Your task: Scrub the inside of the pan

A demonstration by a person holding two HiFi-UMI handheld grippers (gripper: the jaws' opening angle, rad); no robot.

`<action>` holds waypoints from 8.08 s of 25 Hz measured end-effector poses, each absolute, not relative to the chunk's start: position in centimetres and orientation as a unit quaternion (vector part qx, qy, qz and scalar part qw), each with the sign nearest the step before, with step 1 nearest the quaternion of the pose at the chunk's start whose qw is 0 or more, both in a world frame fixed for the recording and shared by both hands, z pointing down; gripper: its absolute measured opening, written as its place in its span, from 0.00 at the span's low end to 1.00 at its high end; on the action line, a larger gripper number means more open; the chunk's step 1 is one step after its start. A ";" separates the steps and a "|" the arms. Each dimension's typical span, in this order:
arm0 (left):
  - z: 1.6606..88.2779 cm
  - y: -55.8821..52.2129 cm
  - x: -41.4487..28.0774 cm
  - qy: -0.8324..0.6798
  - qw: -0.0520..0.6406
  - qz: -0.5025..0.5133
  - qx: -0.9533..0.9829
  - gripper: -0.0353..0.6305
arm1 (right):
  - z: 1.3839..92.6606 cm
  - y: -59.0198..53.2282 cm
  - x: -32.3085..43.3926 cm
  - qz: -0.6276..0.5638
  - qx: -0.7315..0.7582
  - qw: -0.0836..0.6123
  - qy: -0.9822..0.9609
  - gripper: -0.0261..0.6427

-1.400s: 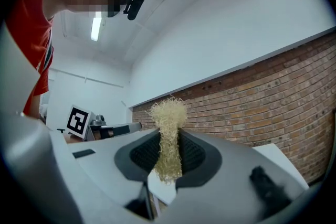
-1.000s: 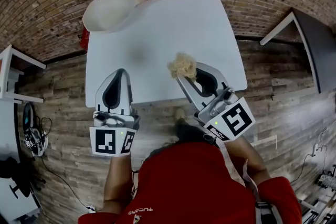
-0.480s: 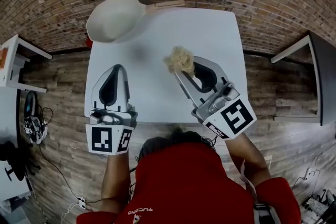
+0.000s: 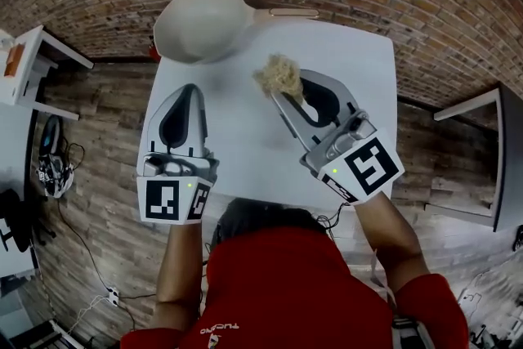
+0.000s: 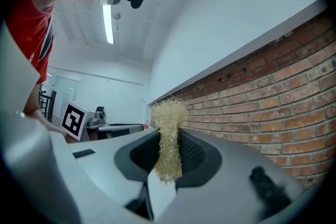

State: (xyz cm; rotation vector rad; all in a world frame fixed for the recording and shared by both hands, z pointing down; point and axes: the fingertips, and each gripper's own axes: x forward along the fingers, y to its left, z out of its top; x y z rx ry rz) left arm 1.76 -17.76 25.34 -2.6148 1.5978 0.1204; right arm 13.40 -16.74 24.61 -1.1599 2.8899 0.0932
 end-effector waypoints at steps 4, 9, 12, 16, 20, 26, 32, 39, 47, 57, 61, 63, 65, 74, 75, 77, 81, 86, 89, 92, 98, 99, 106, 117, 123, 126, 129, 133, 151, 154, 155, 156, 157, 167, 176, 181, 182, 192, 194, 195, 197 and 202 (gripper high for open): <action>25.7 -20.0 0.7 0.522 0.040 0.038 -0.851 0.07 | 24.8 -19.0 11.8 0.042 -0.366 -0.004 0.930 0.17; 26.0 -22.9 -0.6 0.523 0.041 0.035 -0.851 0.07 | 24.9 -22.4 10.0 0.048 -0.367 -0.015 0.929 0.17; 26.2 -25.0 -1.6 0.523 0.043 0.034 -0.851 0.07 | 25.0 -25.0 9.0 0.049 -0.368 -0.023 0.928 0.17; 26.4 -28.5 -3.2 0.524 0.049 0.029 -0.850 0.07 | 24.8 -29.0 7.1 0.060 -0.360 -0.045 0.930 0.17; 27.1 -32.4 -4.8 0.524 0.058 0.017 -0.849 0.07 | 25.0 -33.3 4.8 0.075 -0.348 -0.084 0.931 0.17; 30.1 -38.0 -7.4 0.526 0.055 -0.003 -0.848 0.07 | 28.0 -39.2 0.3 0.081 -0.320 -0.166 0.929 0.17; 33.6 -41.5 -9.4 0.538 0.042 -0.024 -0.842 0.07 | 34.8 -43.4 -3.7 0.032 -0.257 -0.258 0.931 0.17; 36.1 -43.4 -10.9 0.553 0.025 -0.028 -0.832 0.07 | 43.5 -46.2 -7.7 -0.015 -0.160 -0.384 0.909 0.17; 37.8 -44.2 -12.8 0.572 0.011 -0.022 -0.820 0.07 | 52.6 -47.4 -11.0 -0.054 -0.084 -0.493 0.864 0.17; 39.1 -44.9 -13.7 0.575 -0.007 -0.020 -0.818 0.07 | 56.9 -51.0 -10.3 -0.031 -0.103 -0.557 0.824 0.17; 39.1 -44.9 -13.5 0.570 -0.006 -0.018 -0.822 0.07 | 57.5 -53.9 -8.7 -0.035 -0.141 -0.561 0.815 0.17; 38.6 -44.8 -13.4 0.563 -0.001 -0.009 -0.826 0.07 | 57.4 -55.2 -7.9 -0.039 -0.164 -0.560 0.811 0.17; 38.7 -44.7 -13.5 0.564 -0.003 -0.008 -0.826 0.07 | 57.3 -56.4 -7.0 -0.039 -0.188 -0.564 0.803 0.17; 39.4 -44.9 -14.3 0.571 -0.003 -0.024 -0.821 0.07 | 55.9 -52.0 -7.7 -0.049 -0.134 -0.545 0.826 0.17; 39.3 -45.0 -14.2 0.569 -0.001 -0.022 -0.822 0.07 | 55.4 -50.6 -8.5 -0.041 -0.112 -0.536 0.836 0.17; 39.1 -45.1 -14.0 0.566 0.001 -0.017 -0.824 0.07 | 54.6 -48.3 -9.7 -0.021 -0.076 -0.526 0.847 0.17; 39.3 -45.0 -14.1 0.570 -0.008 -0.023 -0.822 0.07 | 55.1 -45.0 -10.5 -0.005 -0.023 -0.544 0.839 0.17; 38.8 -44.8 -14.1 0.570 -0.006 -0.022 -0.821 0.07 | 56.6 -44.7 -9.5 -0.003 -0.014 -0.570 0.822 0.17; 38.8 -44.8 -14.3 0.573 -0.006 -0.020 -0.819 0.07 | 57.0 -45.7 -8.7 -0.010 -0.025 -0.583 0.812 0.17; 39.1 -44.8 -14.6 0.575 -0.009 -0.022 -0.818 0.07 | 57.2 -47.3 -7.9 -0.018 -0.042 -0.592 0.805 0.17; 39.2 -44.8 -14.7 0.575 -0.008 -0.021 -0.818 0.07 | 57.9 -52.2 -6.0 -0.013 -0.106 -0.595 0.796 0.17; 39.2 -44.8 -14.7 0.576 -0.009 -0.023 -0.817 0.07 | 58.0 -52.8 -5.8 -0.014 -0.116 -0.594 0.796 0.17; 39.4 -44.8 -14.5 0.575 -0.012 -0.020 -0.818 0.07 | 57.1 -55.6 -4.8 0.019 -0.162 -0.583 0.796 0.17; 39.0 -44.8 -14.0 0.569 -0.009 -0.013 -0.822 0.07 | 54.8 -45.9 -6.9 0.028 -0.003 -0.582 0.813 0.17; 39.1 -44.6 -14.1 0.567 -0.009 -0.015 -0.823 0.07 | 57.0 -44.9 -5.3 0.028 0.009 -0.624 0.781 0.17; 39.2 -44.6 -14.5 0.571 -0.013 -0.017 -0.821 0.07 | 57.7 -46.2 -4.4 0.034 -0.014 -0.642 0.766 0.17; 39.2 -44.5 -14.4 0.567 -0.010 -0.016 -0.824 0.07 | 58.0 -47.8 -3.5 0.034 -0.040 -0.654 0.754 0.17; 39.4 -44.5 -14.4 0.567 -0.010 -0.018 -0.824 0.07 | 58.0 -50.3 -2.7 0.044 -0.077 -0.666 0.741 0.17; 37.9 -43.3 -13.2 0.567 -0.003 -0.024 -0.824 0.07 | 48.3 -52.3 -4.5 0.081 -0.250 -0.501 0.824 0.17; 37.2 -42.5 -12.4 0.562 -0.009 -0.038 -0.826 0.07 | 44.5 -50.8 -4.6 0.073 -0.284 -0.429 0.854 0.17; 36.8 -42.1 -12.2 0.561 -0.009 -0.037 -0.827 0.07 | 43.2 -50.1 -4.5 0.064 -0.294 -0.402 0.865 0.17; 36.3 -41.8 -11.9 0.560 -0.007 -0.029 -0.828 0.07 | 42.0 -49.2 -4.3 0.053 -0.302 -0.374 0.875 0.17; 35.8 -41.4 -11.6 0.559 -0.004 -0.024 -0.829 0.07 | 40.8 -48.3 -4.0 0.042 -0.308 -0.345 0.886 0.17; 31.3 -37.4 -7.8 0.535 0.006 -0.008 -0.845 0.07 | 31.3 -38.4 -2.4 0.046 -0.304 -0.124 0.943 0.17; 27.9 -32.6 -4.4 0.513 0.016 0.029 -0.858 0.07 | 28.4 -32.7 0.6 0.035 -0.307 -0.020 0.951 0.17; 27.4 -30.6 -2.6 0.501 0.027 0.022 -0.865 0.07 | 27.3 -31.0 1.7 0.014 -0.314 0.028 0.949 0.17; 27.3 -30.3 -2.3 0.499 0.028 0.021 -0.866 0.07 | 27.3 -30.7 2.0 0.012 -0.315 0.032 0.948 0.17; 27.2 -28.2 -1.3 0.488 0.031 0.016 -0.872 0.07 | 27.6 -28.3 3.3 0.009 -0.324 0.036 0.945 0.17; 27.0 -27.9 -1.1 0.485 0.034 0.016 -0.874 0.07 | 27.5 -27.9 3.3 0.010 -0.325 0.038 0.945 0.17; 26.9 -27.8 -1.0 0.483 0.036 0.016 -0.875 0.07 | 27.5 -27.8 3.3 0.009 -0.325 0.040 0.945 0.17; 26.8 -27.8 -0.8 0.480 0.038 0.016 -0.876 0.07 | 27.5 -27.8 3.4 0.008 -0.327 0.041 0.944 0.17; 26.7 -27.5 -0.4 0.479 0.037 0.018 -0.877 0.07 | 27.3 -27.4 3.9 0.009 -0.330 0.040 0.943 0.17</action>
